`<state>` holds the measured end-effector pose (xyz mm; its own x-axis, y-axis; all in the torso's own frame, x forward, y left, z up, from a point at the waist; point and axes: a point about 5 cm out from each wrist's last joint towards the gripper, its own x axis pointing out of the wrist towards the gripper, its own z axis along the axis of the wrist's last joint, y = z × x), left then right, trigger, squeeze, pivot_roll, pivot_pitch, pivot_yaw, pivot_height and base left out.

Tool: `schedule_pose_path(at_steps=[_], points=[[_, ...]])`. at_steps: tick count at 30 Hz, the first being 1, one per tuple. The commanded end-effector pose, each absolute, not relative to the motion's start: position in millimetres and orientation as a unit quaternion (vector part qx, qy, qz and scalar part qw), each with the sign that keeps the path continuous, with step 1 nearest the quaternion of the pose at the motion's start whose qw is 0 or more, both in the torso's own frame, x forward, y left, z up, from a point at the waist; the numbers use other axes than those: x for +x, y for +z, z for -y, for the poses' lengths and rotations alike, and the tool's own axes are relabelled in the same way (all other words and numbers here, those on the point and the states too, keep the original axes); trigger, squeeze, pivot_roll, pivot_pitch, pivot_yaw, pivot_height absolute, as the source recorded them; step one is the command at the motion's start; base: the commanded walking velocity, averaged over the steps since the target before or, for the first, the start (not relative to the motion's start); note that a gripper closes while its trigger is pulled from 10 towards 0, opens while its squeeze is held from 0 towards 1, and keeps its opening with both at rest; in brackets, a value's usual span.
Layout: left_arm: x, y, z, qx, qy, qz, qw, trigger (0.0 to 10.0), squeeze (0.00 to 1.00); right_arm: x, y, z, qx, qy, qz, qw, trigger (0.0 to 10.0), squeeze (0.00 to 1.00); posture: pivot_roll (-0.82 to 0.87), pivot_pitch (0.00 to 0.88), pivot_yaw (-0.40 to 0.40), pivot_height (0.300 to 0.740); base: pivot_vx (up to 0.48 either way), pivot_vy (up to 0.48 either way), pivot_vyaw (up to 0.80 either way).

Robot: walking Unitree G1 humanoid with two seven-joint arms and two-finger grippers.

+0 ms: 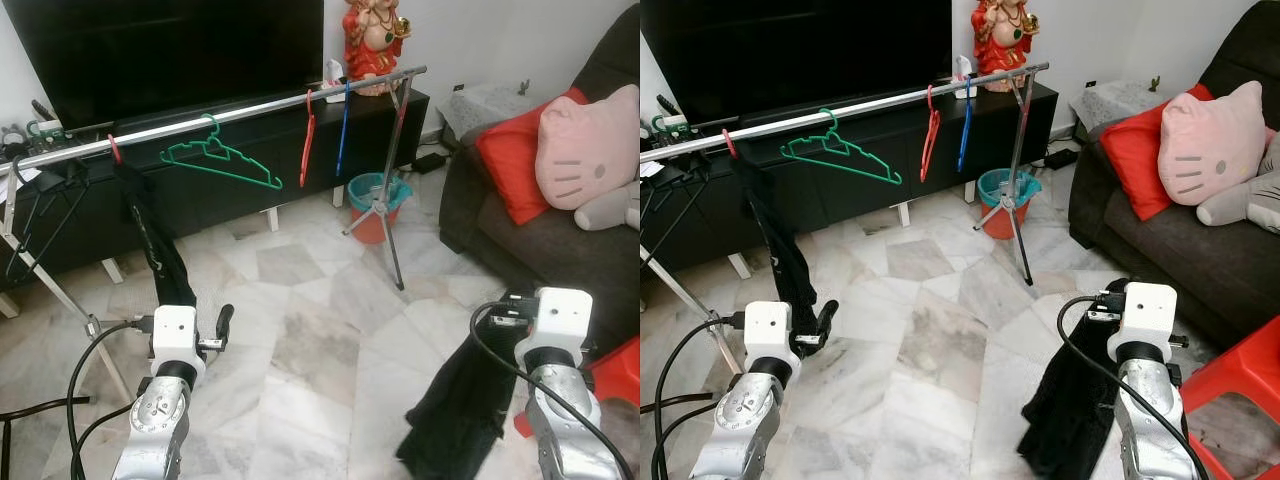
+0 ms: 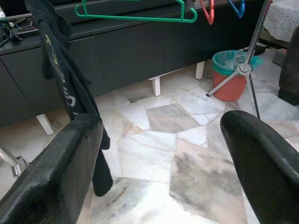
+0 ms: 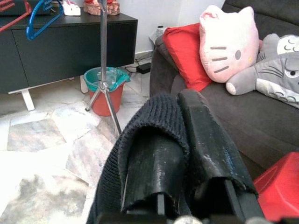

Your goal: Hang hanger

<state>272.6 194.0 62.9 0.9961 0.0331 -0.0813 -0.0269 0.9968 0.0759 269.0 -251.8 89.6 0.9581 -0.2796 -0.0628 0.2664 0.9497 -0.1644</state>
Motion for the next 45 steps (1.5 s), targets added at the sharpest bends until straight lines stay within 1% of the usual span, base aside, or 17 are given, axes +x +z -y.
schedule_pose_path(at_steps=[1,4,17,45], points=[[274.3,64.8,-193.5,0.034,0.013,-0.043,0.998,10.0,0.00,272.8,95.2,255.9,-0.068,-0.151,-0.034,0.986,10.0,0.00,0.01,0.000,-0.004,0.740,0.000,0.000,-0.48],[274.8,65.0,-193.3,0.033,0.013,-0.042,0.998,10.0,0.00,273.3,95.1,255.4,-0.068,-0.150,-0.034,0.986,10.0,0.00,0.01,0.000,-0.006,0.740,0.000,0.000,-0.48],[275.1,65.9,-196.0,0.034,0.016,-0.040,0.998,10.0,0.00,275.8,95.1,250.9,-0.071,-0.144,-0.025,0.987,10.0,0.00,0.01,0.000,-0.001,0.740,0.000,0.000,0.00],[274.8,67.6,-198.3,0.036,0.019,-0.037,0.998,10.0,0.00,274.0,86.6,250.9,-0.069,-0.151,-0.040,0.985,10.0,0.00,0.02,0.000,-0.001,0.740,0.278,0.000,0.00]])
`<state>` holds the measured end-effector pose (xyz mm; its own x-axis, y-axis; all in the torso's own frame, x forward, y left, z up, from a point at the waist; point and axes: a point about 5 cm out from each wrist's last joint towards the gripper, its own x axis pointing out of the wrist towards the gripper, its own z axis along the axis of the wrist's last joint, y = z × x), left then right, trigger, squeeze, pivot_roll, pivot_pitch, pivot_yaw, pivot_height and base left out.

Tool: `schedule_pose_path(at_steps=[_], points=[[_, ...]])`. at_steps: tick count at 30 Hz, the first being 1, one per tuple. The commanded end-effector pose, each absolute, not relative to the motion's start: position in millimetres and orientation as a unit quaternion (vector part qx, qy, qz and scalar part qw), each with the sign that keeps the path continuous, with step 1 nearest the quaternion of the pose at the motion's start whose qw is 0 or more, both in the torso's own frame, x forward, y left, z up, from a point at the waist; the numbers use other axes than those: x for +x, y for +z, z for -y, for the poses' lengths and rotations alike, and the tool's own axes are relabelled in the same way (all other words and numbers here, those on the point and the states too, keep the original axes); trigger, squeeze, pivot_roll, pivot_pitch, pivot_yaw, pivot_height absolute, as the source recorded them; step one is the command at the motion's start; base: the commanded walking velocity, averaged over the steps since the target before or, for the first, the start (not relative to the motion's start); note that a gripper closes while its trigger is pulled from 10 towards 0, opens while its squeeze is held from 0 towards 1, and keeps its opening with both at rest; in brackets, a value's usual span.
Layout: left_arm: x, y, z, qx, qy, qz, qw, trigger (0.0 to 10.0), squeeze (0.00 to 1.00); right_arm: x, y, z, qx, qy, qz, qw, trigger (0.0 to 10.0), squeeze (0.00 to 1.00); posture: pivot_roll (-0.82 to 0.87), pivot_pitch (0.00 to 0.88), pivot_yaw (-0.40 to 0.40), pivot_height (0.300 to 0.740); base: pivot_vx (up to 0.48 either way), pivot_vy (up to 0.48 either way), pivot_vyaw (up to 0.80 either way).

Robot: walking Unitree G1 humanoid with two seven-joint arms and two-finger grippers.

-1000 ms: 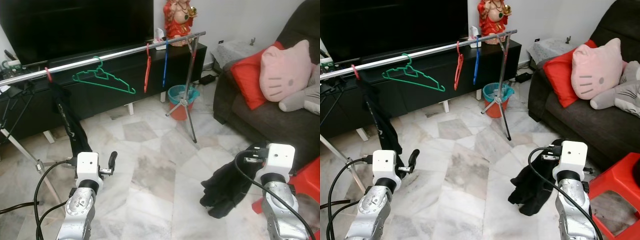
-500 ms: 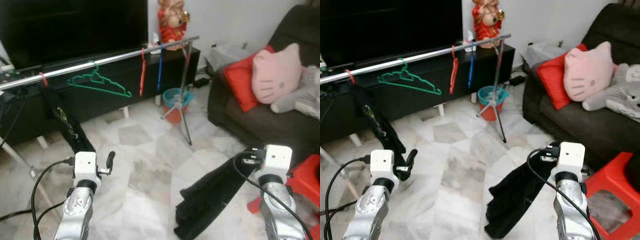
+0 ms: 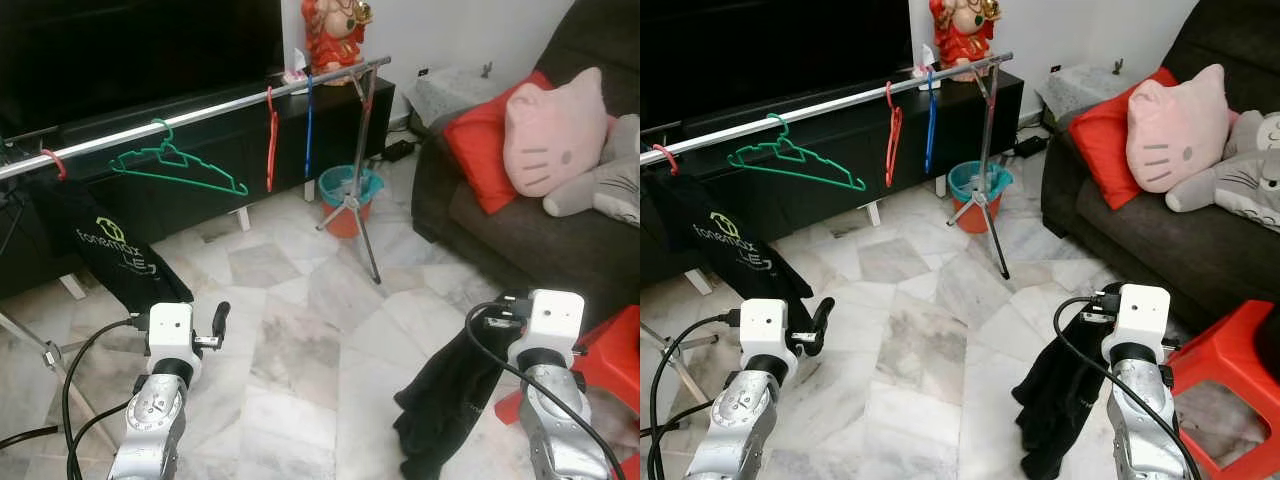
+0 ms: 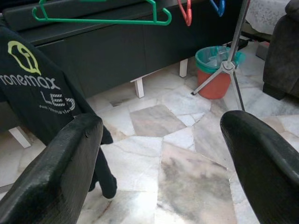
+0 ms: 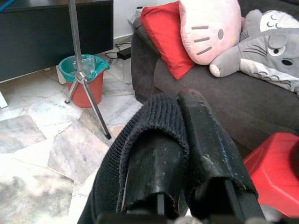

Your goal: Hang hanger

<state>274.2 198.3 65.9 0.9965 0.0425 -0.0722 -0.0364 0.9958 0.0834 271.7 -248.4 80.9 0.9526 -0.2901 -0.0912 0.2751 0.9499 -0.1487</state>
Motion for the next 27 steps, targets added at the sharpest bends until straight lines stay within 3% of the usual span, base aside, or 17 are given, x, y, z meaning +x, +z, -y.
schedule_pose_path(at_steps=[1,27], points=[[274.9,67.7,-198.4,0.036,0.020,-0.037,0.998,10.0,0.00,274.3,87.1,251.1,-0.070,-0.150,-0.040,0.985,10.0,0.00,0.02,0.000,-0.001,0.740,0.300,0.000,0.00],[275.6,67.7,-197.7,0.032,0.021,-0.037,0.999,10.0,0.00,274.5,86.6,256.4,-0.088,-0.142,-0.051,0.985,10.0,0.00,0.01,0.000,0.000,0.740,0.317,0.000,0.00]])
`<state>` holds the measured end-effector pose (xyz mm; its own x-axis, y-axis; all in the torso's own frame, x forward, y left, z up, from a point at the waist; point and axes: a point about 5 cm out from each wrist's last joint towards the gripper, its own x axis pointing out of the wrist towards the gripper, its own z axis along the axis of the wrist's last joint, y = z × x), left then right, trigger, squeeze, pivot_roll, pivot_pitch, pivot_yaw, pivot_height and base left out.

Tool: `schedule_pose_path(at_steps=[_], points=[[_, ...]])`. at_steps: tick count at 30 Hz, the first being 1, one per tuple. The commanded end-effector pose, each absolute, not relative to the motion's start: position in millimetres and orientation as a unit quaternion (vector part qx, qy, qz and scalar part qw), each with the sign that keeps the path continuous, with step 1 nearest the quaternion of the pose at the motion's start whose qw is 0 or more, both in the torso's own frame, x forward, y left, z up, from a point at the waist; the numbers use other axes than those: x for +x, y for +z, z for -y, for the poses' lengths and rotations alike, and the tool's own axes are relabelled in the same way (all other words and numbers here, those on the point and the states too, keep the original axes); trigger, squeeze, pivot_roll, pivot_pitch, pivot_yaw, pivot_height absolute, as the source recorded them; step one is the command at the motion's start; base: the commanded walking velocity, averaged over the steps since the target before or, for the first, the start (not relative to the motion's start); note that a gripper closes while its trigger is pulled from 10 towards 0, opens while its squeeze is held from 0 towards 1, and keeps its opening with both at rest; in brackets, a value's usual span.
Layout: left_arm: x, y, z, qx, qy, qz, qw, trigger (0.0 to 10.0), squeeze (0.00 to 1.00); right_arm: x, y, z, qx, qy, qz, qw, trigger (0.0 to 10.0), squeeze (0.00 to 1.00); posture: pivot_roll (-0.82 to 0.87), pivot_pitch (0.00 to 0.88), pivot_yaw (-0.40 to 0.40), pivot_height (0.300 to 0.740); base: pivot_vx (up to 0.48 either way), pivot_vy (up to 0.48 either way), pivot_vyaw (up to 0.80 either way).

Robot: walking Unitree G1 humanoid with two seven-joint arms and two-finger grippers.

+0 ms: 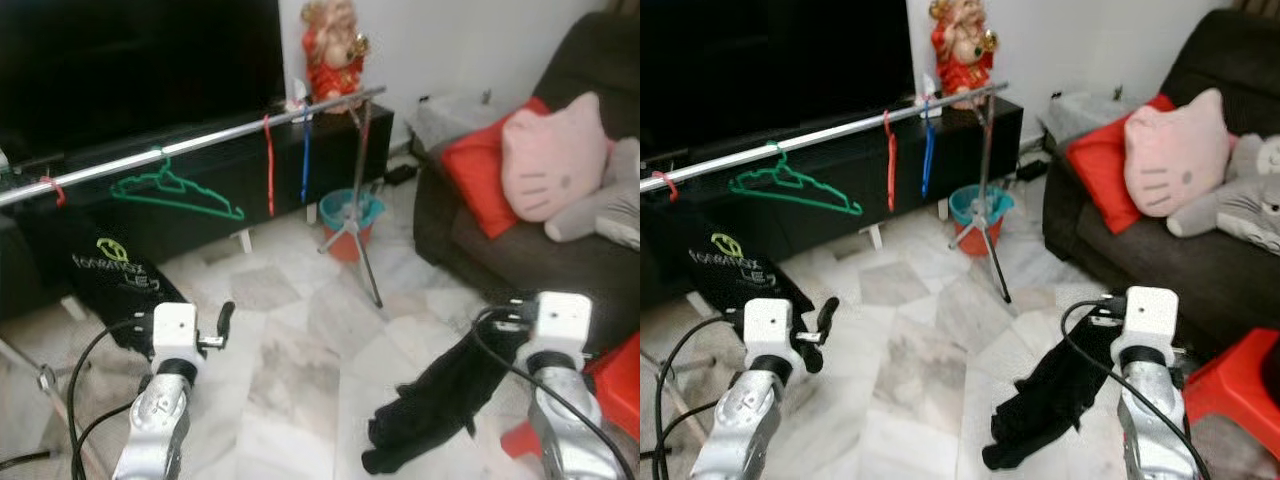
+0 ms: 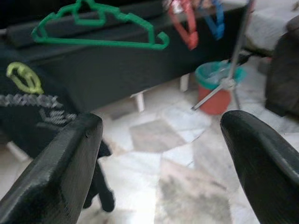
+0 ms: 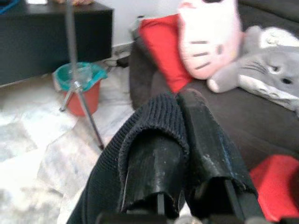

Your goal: Hang hanger

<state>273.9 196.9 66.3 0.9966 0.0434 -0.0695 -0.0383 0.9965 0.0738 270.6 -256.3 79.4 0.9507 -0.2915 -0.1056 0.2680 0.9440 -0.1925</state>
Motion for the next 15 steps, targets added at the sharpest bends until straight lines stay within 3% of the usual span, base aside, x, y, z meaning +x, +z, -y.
schedule_pose_path(at_steps=[1,15], points=[[275.6,67.7,-197.8,0.032,0.021,-0.037,0.999,10.0,0.00,274.2,86.4,256.4,-0.088,-0.142,-0.051,0.985,10.0,0.00,0.01,0.000,0.001,0.740,0.334,0.000,0.00],[278.9,68.1,-195.8,0.031,0.015,-0.036,0.999,10.0,0.00,271.0,85.2,255.8,-0.099,-0.138,-0.053,0.984,10.0,0.00,-0.01,0.000,0.011,0.740,0.331,0.000,0.00]])
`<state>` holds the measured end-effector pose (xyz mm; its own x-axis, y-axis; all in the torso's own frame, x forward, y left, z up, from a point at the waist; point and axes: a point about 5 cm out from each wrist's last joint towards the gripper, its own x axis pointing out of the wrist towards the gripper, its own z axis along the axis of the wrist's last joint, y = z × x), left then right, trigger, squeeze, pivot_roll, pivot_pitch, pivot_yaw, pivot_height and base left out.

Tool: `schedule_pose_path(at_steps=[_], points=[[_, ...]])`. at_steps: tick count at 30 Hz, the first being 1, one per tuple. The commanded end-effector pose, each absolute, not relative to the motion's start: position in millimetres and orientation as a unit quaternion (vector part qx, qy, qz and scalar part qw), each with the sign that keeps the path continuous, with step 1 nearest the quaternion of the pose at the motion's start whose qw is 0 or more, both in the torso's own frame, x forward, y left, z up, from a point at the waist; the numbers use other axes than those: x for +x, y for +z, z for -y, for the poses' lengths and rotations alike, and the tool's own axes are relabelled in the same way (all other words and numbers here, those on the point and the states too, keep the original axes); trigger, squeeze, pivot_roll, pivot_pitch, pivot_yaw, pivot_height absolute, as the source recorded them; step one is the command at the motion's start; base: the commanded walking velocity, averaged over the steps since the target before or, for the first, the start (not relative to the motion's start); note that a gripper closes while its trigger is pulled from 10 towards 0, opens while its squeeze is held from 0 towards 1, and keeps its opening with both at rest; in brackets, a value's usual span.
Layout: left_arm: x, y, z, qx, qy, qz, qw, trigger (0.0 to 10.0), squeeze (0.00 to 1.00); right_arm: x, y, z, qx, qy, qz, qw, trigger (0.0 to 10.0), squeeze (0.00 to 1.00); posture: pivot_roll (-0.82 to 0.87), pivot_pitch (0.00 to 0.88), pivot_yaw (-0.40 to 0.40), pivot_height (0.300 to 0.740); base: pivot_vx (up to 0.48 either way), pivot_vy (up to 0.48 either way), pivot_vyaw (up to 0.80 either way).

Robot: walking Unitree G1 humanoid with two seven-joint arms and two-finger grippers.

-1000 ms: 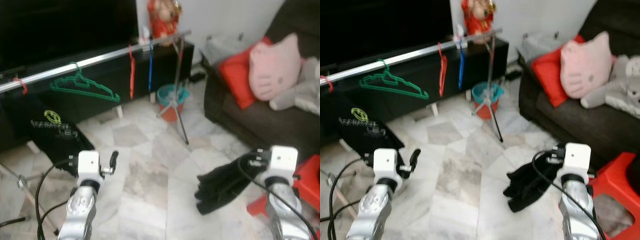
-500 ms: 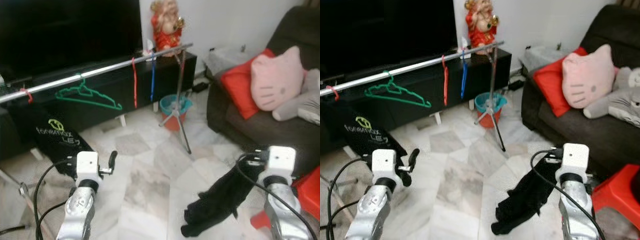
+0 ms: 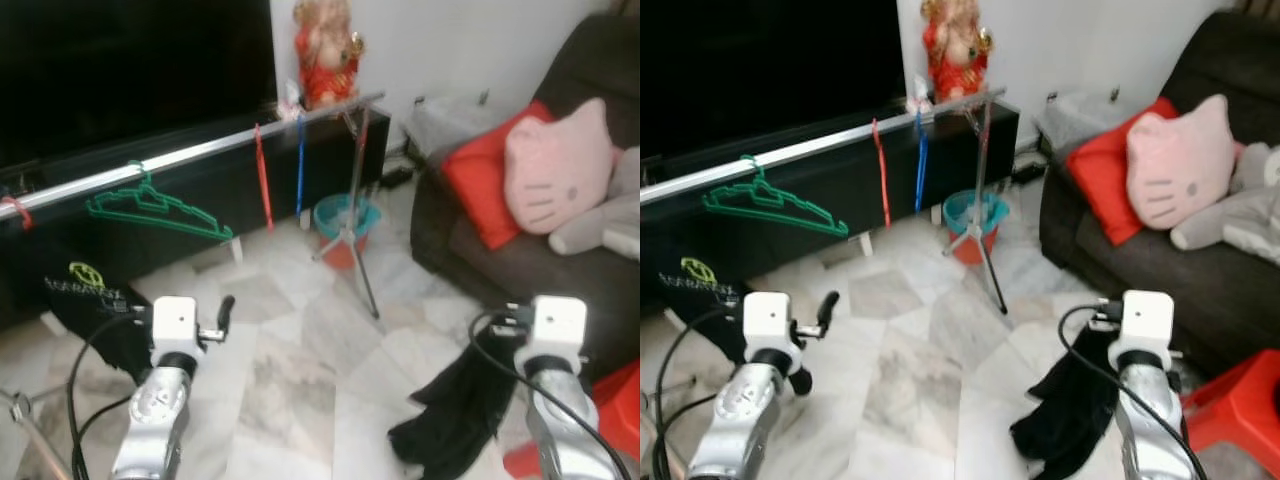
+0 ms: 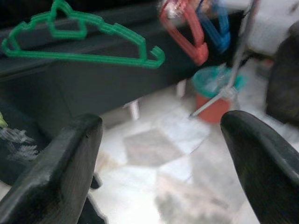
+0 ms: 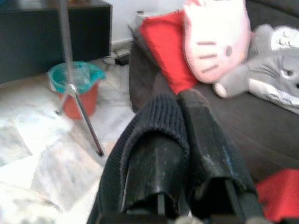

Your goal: Hang hanger

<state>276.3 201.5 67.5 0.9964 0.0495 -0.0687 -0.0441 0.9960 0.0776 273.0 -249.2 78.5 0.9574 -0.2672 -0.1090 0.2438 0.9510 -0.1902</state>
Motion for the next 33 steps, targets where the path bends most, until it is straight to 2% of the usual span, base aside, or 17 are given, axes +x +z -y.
schedule_pose_path(at_steps=[1,33], points=[[278.9,68.1,-195.7,0.031,0.015,-0.036,0.999,10.0,0.00,270.9,85.3,255.9,-0.102,-0.138,-0.053,0.984,10.0,0.00,-0.01,0.000,0.011,0.740,0.330,0.000,0.00],[286.9,72.8,-190.9,0.031,0.003,-0.024,0.999,10.0,0.00,265.6,75.7,262.3,-0.092,-0.161,-0.064,0.981,10.0,0.00,-0.04,0.000,0.034,0.740,0.331,0.000,0.00]])
